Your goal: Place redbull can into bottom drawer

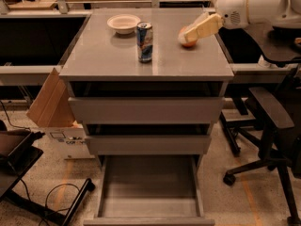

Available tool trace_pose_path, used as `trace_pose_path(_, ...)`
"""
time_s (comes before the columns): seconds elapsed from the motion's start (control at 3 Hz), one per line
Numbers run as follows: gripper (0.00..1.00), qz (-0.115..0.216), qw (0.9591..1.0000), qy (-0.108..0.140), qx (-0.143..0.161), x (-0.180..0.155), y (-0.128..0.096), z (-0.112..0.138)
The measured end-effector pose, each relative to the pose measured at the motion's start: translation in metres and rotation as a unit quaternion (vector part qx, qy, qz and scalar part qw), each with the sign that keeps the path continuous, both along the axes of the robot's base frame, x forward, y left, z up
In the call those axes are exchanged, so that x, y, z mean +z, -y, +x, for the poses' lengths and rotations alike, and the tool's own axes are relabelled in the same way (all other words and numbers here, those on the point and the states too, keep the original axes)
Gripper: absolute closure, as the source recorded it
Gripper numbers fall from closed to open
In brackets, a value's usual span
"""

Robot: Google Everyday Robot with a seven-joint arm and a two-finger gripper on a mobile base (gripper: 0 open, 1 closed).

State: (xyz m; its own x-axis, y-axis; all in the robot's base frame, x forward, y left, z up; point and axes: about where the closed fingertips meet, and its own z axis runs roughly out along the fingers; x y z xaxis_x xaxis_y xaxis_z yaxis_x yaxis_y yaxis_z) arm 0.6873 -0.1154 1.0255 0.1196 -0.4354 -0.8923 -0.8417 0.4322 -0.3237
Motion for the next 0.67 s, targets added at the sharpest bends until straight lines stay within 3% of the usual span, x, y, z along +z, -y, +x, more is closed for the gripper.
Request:
trace_pose_path(0.33, 0.0, 0.075, 0.997, 0.002, 0.016, -0.013, -0.037, 0.031)
trace_pose_path(0.67, 0.0, 0.13, 0.991, -0.008, 0.03, -0.033, -0.072, 0.067)
